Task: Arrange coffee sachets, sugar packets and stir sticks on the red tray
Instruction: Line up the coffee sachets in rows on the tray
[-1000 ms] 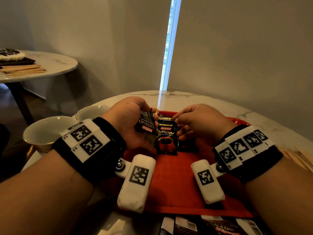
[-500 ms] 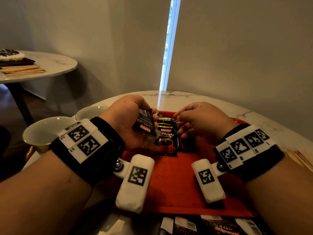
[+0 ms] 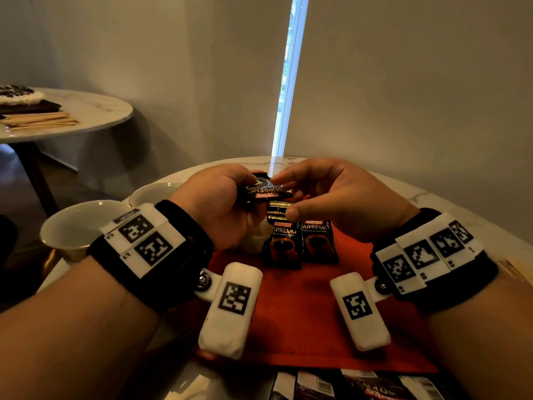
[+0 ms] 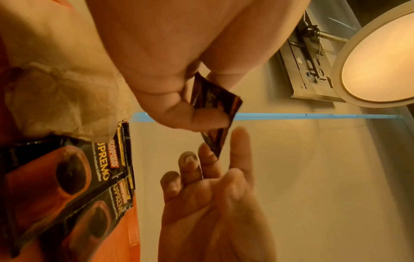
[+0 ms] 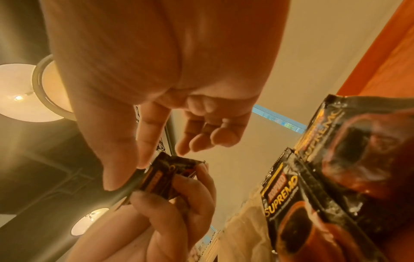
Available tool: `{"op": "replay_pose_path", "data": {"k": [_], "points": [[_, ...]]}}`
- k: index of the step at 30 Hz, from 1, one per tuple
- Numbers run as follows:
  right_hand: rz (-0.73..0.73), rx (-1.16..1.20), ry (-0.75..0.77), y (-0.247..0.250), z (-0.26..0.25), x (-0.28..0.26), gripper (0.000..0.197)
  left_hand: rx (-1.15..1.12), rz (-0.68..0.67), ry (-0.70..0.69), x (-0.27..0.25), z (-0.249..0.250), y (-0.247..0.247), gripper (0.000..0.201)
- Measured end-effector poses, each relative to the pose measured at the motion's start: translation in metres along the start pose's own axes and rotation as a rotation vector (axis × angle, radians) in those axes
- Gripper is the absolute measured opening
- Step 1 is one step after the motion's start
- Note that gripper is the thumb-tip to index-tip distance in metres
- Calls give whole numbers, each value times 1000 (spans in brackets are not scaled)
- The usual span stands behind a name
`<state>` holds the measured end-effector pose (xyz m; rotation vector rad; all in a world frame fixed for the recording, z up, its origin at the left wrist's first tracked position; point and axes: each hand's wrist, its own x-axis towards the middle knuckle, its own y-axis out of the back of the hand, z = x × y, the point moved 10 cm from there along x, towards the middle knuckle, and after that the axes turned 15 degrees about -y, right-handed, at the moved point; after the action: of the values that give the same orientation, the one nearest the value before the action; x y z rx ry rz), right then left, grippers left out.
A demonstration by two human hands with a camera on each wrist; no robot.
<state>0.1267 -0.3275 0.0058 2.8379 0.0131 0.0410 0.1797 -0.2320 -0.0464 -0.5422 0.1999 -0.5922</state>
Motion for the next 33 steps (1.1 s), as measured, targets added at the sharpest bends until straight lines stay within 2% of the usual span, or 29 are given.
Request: {"op": "replay_pose_path", "data": {"k": [5, 8, 10, 12, 13, 21, 24, 28, 33], "points": [[148, -29, 57, 13, -3, 0, 15, -2, -7, 9, 3, -3, -1, 15], [264, -56, 87, 24, -7, -3, 13, 36, -15, 66, 3, -9, 0, 18], [370, -41, 110, 34, -10, -7, 13, 84, -42, 115, 0, -14, 1, 30], [438, -5, 124, 42, -11, -9, 13, 144, -67, 131, 0, -16, 3, 57], [448, 29, 124, 45, -10, -9, 12, 169, -75, 128, 0, -16, 4, 63], [369, 73, 61, 37, -2, -3, 15, 204, -240, 46, -5, -5, -12, 29], [380, 56, 39, 38, 2, -2, 14, 207, -220, 35, -4, -6, -10, 36], [338, 82, -1, 35, 8, 1, 7, 240, -183, 7, 0, -8, -6, 19], [250, 42, -50, 28, 13, 4, 13, 261, -162, 4, 0, -10, -4, 22]]}}
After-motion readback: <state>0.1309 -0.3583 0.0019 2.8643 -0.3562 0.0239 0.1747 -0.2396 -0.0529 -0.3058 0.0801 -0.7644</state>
